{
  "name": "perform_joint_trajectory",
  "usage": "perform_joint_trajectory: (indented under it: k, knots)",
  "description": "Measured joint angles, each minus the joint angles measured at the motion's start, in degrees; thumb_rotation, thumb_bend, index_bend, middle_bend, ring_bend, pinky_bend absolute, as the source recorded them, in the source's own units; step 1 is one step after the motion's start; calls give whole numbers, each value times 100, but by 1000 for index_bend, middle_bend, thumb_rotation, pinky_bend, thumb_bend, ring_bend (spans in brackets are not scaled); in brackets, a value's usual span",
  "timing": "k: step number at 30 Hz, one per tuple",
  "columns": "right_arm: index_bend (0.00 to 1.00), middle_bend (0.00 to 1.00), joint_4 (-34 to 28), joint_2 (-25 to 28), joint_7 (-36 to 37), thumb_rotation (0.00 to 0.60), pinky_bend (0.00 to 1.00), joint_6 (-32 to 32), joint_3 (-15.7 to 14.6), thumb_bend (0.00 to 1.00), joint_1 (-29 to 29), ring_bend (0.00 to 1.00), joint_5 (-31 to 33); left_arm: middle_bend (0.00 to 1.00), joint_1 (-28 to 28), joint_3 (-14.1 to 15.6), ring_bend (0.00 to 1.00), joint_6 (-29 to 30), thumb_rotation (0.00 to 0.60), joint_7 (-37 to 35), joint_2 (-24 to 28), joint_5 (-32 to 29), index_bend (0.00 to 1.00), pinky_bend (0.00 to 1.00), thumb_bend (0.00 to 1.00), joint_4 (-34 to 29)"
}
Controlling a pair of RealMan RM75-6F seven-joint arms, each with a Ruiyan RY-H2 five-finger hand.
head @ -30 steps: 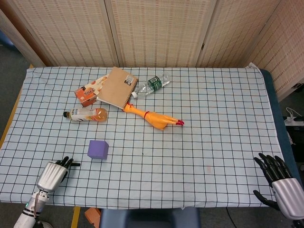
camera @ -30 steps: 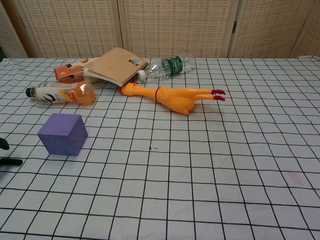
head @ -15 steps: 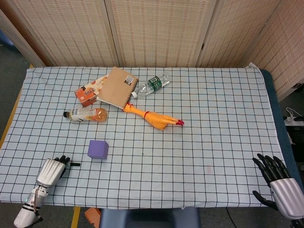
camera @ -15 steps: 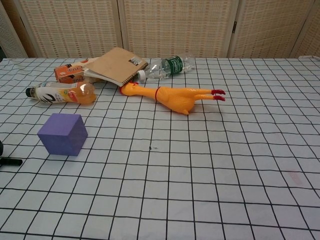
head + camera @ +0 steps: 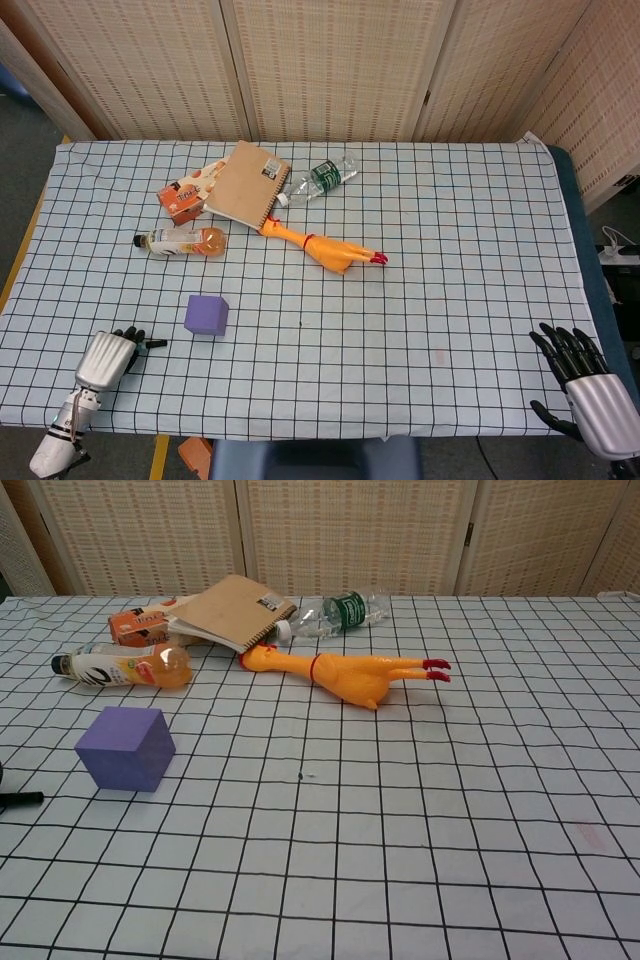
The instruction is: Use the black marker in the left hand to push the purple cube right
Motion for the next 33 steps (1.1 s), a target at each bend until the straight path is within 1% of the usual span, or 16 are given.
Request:
perform_joint_trajectory:
  k: [6, 11, 15, 18, 23, 27, 33]
  knots:
    - [0, 0, -12, -36, -104, 600, 0, -66, 17, 108, 11, 0, 62, 745, -42, -3, 757, 332, 600, -296, -34, 37, 758, 938, 606, 326]
    - [0, 0, -41, -69, -192, 600, 0, -93, 48, 108, 4, 0, 155, 751, -161, -10, 764, 328, 600, -653, -53, 40, 770, 938, 625, 802]
    - [0, 0, -62, -109, -296, 600, 0, -148, 89, 108, 12, 0, 257, 751, -352, -50, 765, 227, 600, -1053, -86, -11, 770, 938, 624, 1246]
    - [0, 0, -76, -141, -380, 600, 0, -226, 114, 108, 34, 0, 329, 751, -518, -80, 765, 120, 600, -1195, -135, -56, 771, 939, 628, 1435]
    - [0, 0, -90, -167, -443, 600, 0, -276, 165, 108, 59, 0, 437, 753, -688, -59, 764, -20, 600, -1306, -240, -70, 771, 938, 628, 1509]
    - [0, 0, -92, -157, -421, 600, 0, -273, 189, 108, 60, 0, 487, 754, -757, 19, 764, 41, 600, -1279, -316, -9, 771, 939, 628, 1469]
    - [0, 0, -91, -123, -365, 600, 0, -286, 178, 108, 65, 0, 488, 759, -890, 35, 764, 211, 600, -1156, -406, 28, 772, 939, 630, 1261]
